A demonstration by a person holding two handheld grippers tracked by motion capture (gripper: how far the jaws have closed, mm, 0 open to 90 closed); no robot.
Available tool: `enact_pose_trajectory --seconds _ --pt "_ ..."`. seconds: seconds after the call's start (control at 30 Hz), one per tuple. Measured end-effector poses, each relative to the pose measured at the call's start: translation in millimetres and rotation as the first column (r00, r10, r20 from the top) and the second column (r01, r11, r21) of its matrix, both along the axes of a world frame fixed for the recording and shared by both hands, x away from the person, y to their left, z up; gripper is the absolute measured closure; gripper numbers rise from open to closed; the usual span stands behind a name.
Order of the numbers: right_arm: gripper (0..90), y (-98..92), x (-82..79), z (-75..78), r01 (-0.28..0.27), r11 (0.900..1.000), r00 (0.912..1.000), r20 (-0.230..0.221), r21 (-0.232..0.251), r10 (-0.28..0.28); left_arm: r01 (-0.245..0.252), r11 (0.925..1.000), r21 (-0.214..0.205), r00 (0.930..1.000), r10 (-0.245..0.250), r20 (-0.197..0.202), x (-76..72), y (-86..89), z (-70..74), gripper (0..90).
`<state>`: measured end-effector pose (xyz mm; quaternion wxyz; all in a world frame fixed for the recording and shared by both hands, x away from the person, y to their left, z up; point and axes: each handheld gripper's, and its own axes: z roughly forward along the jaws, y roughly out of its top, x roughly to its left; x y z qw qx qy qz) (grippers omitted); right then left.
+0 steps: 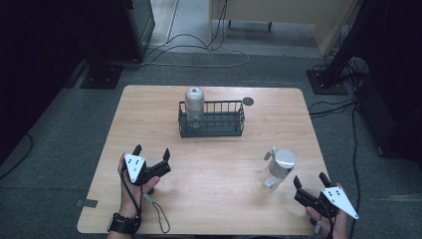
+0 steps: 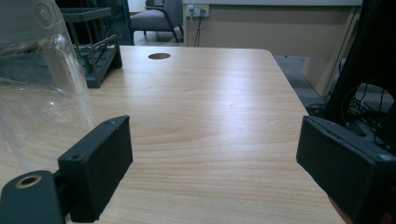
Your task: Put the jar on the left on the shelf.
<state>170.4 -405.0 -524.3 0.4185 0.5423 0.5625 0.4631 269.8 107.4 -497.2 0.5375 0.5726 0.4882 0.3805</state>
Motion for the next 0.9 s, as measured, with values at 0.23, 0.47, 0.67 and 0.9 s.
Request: enact_pose_trajectory --seconds 0.23,0.47,0.67,0.9 --pt "10.2 -0.1 -0.3 -0.1 0.004 1.0 1.0 0.002 0.0 -0.004 -0.014 0.9999 0.005 0.9999 0.014 0.0 -7.4 11.8 -2.4 1.6" --pt "10.2 0.1 -0.3 -0.1 0.004 1.0 1.0 0.004 -0.004 -0.004 -0.027 0.9996 0.005 0.9996 0.027 -0.005 -13.8 24.5 -6.1 1.6" --pt "10.2 -0.2 -0.3 -0.1 0.005 1.0 1.0 0.004 0.001 -0.005 -0.039 0.9989 0.026 0.9992 0.039 -0.005 -20.2 33.7 -10.9 1.6" --pt "10.2 -0.2 -0.2 -0.1 0.007 1.0 1.0 0.002 0.003 -0.007 -0.048 0.9987 0.018 0.9988 0.048 -0.006 -27.5 41.8 -13.7 1.6"
